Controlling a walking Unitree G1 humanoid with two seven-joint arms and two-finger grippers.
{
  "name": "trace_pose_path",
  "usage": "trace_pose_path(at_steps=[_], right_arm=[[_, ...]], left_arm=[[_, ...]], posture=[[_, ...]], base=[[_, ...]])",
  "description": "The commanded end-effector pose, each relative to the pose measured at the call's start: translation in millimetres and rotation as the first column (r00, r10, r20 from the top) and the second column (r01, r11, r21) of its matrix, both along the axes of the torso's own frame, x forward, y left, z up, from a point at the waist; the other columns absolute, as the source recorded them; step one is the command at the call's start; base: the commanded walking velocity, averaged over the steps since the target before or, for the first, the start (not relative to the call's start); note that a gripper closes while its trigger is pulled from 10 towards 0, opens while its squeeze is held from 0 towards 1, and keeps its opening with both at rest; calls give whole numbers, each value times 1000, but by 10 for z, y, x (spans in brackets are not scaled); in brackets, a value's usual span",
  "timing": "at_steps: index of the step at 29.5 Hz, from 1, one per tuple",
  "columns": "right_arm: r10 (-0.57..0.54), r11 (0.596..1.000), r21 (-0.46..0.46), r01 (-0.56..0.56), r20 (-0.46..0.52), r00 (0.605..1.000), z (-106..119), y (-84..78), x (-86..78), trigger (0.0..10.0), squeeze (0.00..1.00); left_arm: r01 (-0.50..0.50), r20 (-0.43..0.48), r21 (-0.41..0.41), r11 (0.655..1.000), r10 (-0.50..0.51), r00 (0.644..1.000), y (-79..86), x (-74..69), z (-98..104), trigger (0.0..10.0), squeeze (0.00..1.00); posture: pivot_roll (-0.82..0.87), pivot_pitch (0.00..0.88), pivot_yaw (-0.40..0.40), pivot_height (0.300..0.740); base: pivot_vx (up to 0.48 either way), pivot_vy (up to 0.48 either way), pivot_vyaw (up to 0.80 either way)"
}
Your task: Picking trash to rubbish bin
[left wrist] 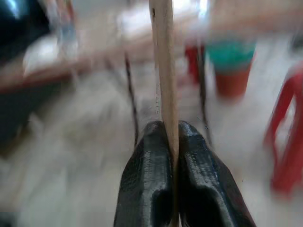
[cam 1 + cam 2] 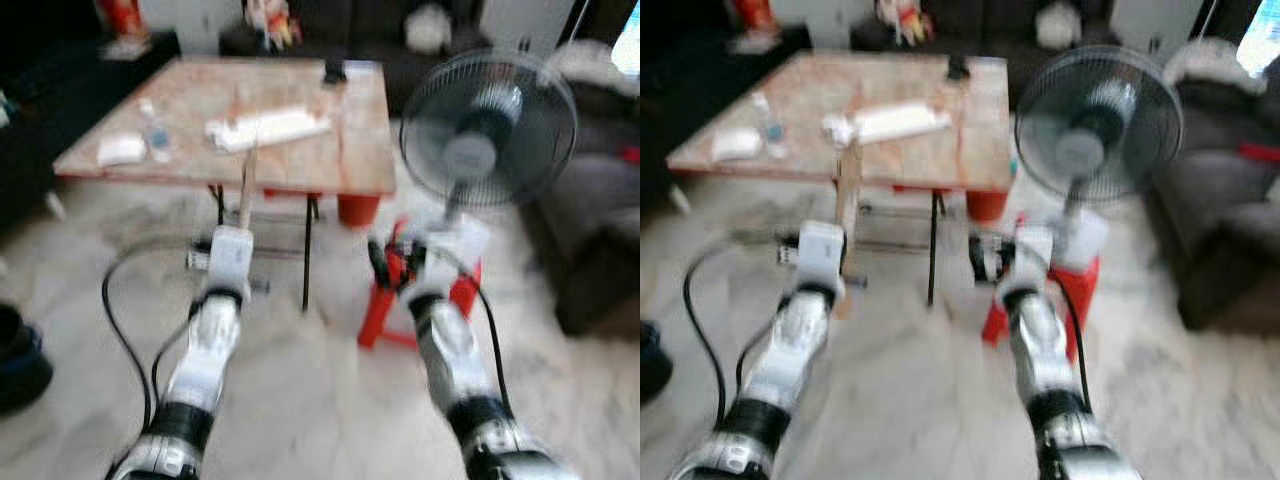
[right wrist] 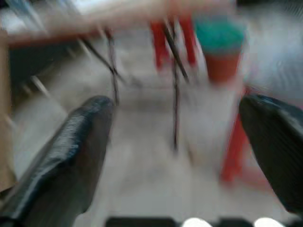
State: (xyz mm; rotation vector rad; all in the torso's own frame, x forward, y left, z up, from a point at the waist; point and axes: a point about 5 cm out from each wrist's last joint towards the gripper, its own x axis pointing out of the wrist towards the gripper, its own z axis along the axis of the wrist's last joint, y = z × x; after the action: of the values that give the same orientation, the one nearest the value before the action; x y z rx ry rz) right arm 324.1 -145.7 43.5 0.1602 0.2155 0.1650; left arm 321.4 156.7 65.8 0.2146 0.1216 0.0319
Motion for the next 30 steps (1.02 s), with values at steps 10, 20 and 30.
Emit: trace_pose_path(at_steps=[10, 20, 30], right_arm=[[-78, 995, -96, 37, -465, 882, -940, -366, -887, 10000, 0], [-117, 987, -158, 35, -550, 827, -1118, -429, -1165, 10000, 0], [-124, 985, -170, 31, -571, 811, -1166, -435, -1249, 10000, 0]], left_arm=[[-55, -460, -3, 999, 47, 887, 240, -713, -1016, 10000, 0], [-58, -569, 21, 998, 60, 820, 265, -992, -1245, 10000, 0], [-71, -578, 10, 997, 64, 814, 258, -1027, -1271, 10000, 0]], posture=[[-29, 66, -7, 740], [-27, 55, -8, 740], [-27, 75, -12, 740]], base=[[0, 0, 0], [0, 0, 476], [0, 0, 794]])
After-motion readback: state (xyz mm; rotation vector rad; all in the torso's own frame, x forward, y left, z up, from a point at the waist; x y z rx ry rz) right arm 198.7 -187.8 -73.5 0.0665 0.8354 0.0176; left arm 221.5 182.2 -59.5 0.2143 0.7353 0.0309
